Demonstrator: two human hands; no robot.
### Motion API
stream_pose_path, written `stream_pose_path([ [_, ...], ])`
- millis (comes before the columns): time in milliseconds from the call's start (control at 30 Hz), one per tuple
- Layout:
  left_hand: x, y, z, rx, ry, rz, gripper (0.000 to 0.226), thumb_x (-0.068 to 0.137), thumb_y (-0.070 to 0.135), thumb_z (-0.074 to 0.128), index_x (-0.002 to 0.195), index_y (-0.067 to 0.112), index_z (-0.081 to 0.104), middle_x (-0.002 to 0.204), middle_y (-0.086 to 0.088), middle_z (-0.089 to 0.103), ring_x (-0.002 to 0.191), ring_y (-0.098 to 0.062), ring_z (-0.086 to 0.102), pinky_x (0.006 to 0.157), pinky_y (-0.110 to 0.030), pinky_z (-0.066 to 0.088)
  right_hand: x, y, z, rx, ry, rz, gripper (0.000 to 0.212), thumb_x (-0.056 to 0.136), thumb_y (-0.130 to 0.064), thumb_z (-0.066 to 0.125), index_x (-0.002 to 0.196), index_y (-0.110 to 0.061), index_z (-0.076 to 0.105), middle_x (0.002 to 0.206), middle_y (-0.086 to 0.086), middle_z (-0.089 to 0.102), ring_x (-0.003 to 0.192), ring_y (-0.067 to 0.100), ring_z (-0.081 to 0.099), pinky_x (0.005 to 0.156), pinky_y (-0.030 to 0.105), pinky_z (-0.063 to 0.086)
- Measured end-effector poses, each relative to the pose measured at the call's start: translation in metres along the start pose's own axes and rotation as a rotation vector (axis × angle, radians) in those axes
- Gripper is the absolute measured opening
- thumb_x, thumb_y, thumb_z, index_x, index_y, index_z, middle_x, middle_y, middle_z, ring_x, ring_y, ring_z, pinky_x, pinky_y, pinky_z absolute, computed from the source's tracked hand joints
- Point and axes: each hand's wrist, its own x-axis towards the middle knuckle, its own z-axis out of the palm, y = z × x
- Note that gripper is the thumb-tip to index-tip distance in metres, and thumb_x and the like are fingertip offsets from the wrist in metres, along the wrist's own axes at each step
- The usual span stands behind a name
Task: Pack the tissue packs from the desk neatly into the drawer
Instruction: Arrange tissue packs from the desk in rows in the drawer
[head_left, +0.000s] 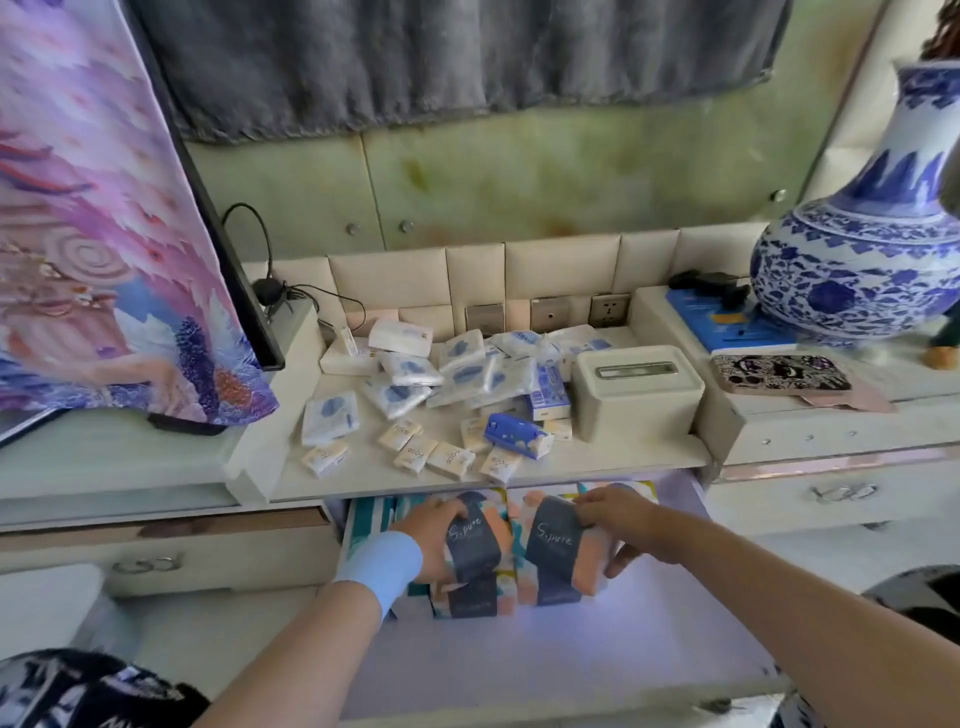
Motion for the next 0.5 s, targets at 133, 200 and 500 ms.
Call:
stream_pose_path([
  [133,0.01,0.006,0.003,-0.012,-0.085,-0.064,0.076,0.071,0.042,0.078,0.131,0.031,0.034,0.129,0.003,0.042,0.106,-0.022,0.053,0.087,-0.034,0.046,0.011,0.007,0.012,-0.08,0.146,0.005,0.047,0.091,-0.03,0.06,0.136,-0.025,0.049,0.119,0.007,0.057,0.101,0.026,0.062,0.071,0.04,0.063],
  [200,0.015,0.006,-0.001,-0.055,-0.082,-0.084,0.066,0.078,0.042,0.071,0.132,0.029,0.035,0.13,0.002,0.045,0.104,-0.021,0.053,0.082,-0.031,0.044,0.016,0.011,0.014,-0.172,0.12,-0.029,0.059,0.084,-0.037,0.07,0.137,-0.028,0.046,0.123,0.004,0.055,0.102,0.022,0.061,0.073,0.033,0.061],
  [500,0.036,0.006,-0.005,-0.021,-0.121,-0.176,0.113,0.07,0.045,0.079,0.153,0.028,0.004,0.14,-0.003,0.049,0.12,-0.027,0.054,0.098,-0.038,0.048,0.007,0.018,-0.04,-0.812,0.144,-0.133,0.045,0.079,-0.03,0.072,0.12,-0.029,0.053,0.114,0.0,0.061,0.101,0.016,0.058,0.085,0.026,0.052],
])
